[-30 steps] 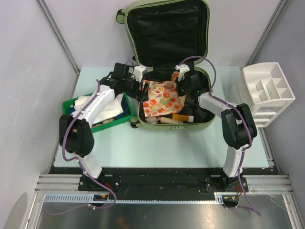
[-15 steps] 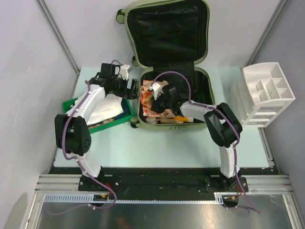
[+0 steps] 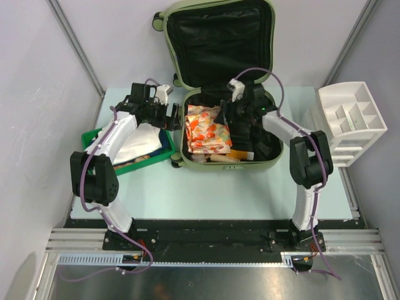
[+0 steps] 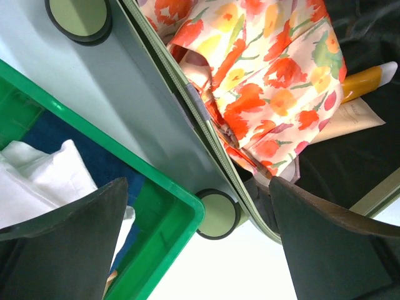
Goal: Open, take out, and arrange the luggage
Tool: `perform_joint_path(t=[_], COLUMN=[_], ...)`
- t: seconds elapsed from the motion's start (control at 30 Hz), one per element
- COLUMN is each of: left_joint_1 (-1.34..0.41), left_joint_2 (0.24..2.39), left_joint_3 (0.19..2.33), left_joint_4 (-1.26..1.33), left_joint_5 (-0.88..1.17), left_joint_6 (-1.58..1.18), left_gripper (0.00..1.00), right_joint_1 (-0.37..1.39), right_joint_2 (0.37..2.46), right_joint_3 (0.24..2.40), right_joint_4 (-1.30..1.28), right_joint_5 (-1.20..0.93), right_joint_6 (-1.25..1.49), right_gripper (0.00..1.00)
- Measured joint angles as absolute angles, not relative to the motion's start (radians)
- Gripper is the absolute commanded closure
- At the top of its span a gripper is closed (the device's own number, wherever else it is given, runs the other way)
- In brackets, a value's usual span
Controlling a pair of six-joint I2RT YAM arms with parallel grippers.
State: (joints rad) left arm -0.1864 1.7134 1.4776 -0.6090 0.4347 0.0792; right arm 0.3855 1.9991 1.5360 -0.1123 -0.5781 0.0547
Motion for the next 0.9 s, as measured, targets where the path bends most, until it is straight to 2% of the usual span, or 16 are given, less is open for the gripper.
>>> perform_joint_path(t=[0.17,0.47,0.6,0.73,0.9], left_joint_1=[-0.186,-0.186,-0.189,-0.202,-0.248], left_joint_2=[1.713,1.712,1.709,1.709,1.709], left_joint_3=[1.478,1.481,1.481,1.481,1.483], left_joint_4=[-0.609,-0.609,-0.609,-0.609,-0.609], left_joint_5=[0.454,0.476,0.479,0.485,0.495], left_joint_6=[0.081,0.086,0.086,0.088,0.09], left_gripper=[0.0,0.0,0.0,0.0,0.0], right_joint_1=[0.305,0.317,0.319,0.318,0.299], right_joint_2=[1.988,2.112,2.17,2.185,2.185], right_joint_3=[1.556,1.565,1.6,1.621,1.621], right_joint_4=[-0.162,-0.2,-0.203,-0.204,-0.203], right_joint_5=[-0.566,-0.565,-0.572,-0.587,-0.607], right_joint_6=[0.106,0.196,0.221,0.244,0.267], right_gripper=[0.33,0.32,0.37,0.31,0.32])
